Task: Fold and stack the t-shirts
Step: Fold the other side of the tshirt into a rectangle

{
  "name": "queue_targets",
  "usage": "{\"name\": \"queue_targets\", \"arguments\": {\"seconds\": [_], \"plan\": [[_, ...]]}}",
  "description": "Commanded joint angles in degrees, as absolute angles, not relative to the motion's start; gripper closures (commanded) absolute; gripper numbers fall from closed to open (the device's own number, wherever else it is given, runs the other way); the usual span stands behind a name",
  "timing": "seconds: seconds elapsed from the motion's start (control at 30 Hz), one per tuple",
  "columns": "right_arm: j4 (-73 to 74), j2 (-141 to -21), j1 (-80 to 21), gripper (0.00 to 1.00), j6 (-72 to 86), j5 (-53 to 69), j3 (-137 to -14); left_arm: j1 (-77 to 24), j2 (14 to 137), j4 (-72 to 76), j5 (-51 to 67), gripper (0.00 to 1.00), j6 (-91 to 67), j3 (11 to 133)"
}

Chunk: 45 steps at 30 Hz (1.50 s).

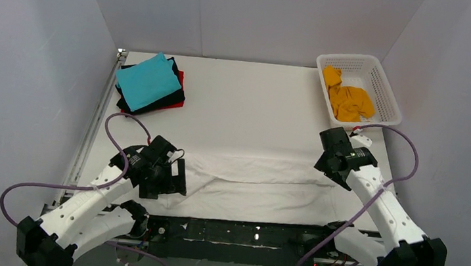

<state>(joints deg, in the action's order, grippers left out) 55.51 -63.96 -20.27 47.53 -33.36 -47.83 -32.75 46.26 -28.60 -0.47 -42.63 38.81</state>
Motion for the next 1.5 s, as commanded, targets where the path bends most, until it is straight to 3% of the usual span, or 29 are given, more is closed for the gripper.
{"name": "queue_targets", "arguments": {"seconds": [0.0,0.17,0.37,0.53,0.93,1.23,1.47], "plan": [[52.3,-54.8,-20.2,0.17,46.0,-32.5,-46.3,-32.9,54.6,-26.0,4.4,0.02,-42.0,41.3],[42.6,-47.6,-20.2,0.15,39.6,-24.6,-42.6,-33.0,67.2,-12.9,7.1,0.02,-42.0,43.4],[43.5,-46.1,-20.1,0.14,37.2,-25.8,-42.9,-33.2,79.4,-5.7,14.1,0.02,-43.3,46.0],[44.8,-46.3,-20.1,0.14,36.5,-27.2,-43.0,-35.0,82.2,-5.1,13.9,0.02,-43.2,45.2],[44.2,-44.9,-20.1,0.15,35.7,-25.4,-41.6,-45.3,79.9,-7.4,16.1,0.02,-37.2,44.2],[44.0,-43.9,-20.1,0.15,35.7,-23.5,-40.9,-60.7,77.9,-21.6,7.4,0.02,-33.0,49.6],[38.9,-45.7,-20.1,0.15,31.5,-15.9,-40.3,-63.7,68.3,-26.4,4.4,0.02,-32.4,53.1]]}}
